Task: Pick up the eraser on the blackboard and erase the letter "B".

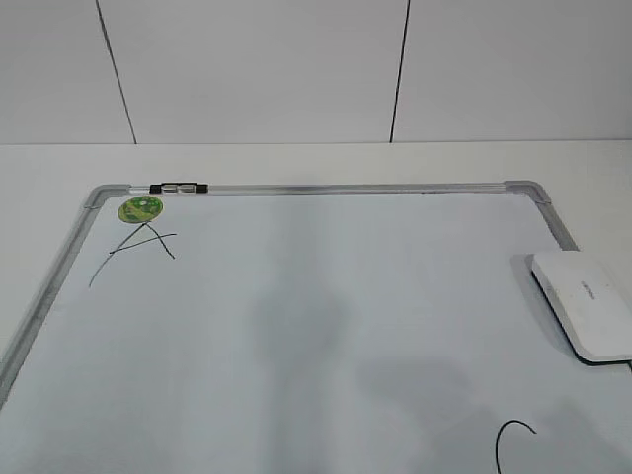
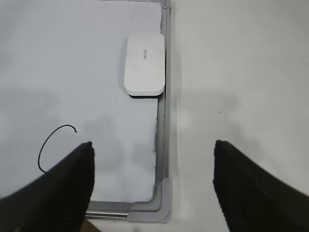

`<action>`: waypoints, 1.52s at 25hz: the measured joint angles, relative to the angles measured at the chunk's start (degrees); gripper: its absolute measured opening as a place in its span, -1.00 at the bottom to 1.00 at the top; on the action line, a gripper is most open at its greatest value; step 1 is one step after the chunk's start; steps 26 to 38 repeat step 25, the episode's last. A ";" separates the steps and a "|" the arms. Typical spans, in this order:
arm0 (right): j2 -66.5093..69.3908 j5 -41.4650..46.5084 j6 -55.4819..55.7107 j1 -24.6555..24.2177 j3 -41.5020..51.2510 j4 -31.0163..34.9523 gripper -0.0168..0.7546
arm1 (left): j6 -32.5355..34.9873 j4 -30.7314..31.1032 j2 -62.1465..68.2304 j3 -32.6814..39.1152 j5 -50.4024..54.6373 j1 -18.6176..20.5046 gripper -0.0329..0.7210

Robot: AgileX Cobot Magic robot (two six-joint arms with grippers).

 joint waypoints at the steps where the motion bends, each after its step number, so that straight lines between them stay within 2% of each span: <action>1: 0.00 -0.12 -0.09 0.00 0.00 0.00 0.57 | 0.00 -0.12 0.00 0.00 0.00 0.00 -0.29; 10: 0.00 -0.23 -0.09 0.00 0.12 0.58 0.57 | 0.00 -0.67 0.00 0.00 -0.04 0.00 -0.29; 17: 0.00 -0.34 -0.09 0.00 0.12 0.58 0.57 | 0.00 -0.77 0.00 0.00 -0.13 4.28 -0.29; 38: 0.00 -0.34 -0.09 0.00 0.12 0.58 0.57 | 0.00 -0.77 0.00 0.00 -0.13 4.38 -0.29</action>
